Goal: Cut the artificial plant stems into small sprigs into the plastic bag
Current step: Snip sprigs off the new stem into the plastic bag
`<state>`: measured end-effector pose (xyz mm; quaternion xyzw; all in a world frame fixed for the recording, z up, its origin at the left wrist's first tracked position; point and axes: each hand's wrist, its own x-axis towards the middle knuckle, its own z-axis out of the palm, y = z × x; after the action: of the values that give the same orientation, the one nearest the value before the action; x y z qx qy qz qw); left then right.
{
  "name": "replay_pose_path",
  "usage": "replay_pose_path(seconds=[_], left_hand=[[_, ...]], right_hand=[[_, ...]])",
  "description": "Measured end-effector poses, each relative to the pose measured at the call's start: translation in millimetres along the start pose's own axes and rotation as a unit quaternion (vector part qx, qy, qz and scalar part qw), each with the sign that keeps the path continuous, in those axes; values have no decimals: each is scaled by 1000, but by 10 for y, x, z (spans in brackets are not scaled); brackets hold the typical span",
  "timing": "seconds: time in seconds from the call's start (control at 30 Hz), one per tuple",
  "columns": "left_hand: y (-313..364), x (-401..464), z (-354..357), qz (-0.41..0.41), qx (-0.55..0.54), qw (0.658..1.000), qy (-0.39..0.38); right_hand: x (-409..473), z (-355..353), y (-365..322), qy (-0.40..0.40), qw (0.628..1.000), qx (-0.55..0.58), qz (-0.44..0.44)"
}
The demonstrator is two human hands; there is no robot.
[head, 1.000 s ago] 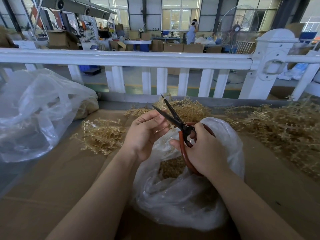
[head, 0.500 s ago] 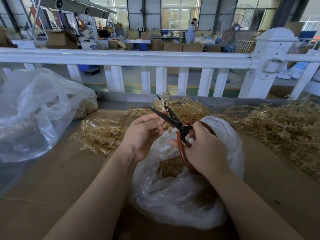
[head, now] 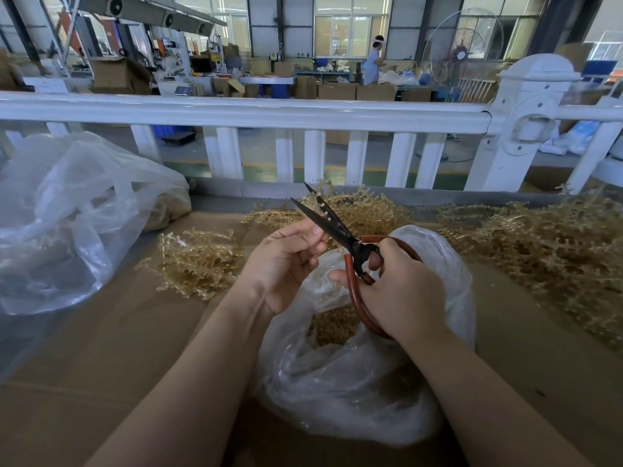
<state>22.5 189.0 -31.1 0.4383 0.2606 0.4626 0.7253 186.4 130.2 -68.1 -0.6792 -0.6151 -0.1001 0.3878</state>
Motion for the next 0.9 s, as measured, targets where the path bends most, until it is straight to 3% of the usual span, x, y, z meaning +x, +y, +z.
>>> replay_pose_path(seconds=[0.47, 0.9], left_hand=[[-1, 5, 17, 8, 7, 1000, -1], [64, -3, -64, 114, 114, 987, -1]], right_hand=[[-6, -29, -14, 10, 999, 37, -12], [10, -3, 33, -3, 1000, 25, -12]])
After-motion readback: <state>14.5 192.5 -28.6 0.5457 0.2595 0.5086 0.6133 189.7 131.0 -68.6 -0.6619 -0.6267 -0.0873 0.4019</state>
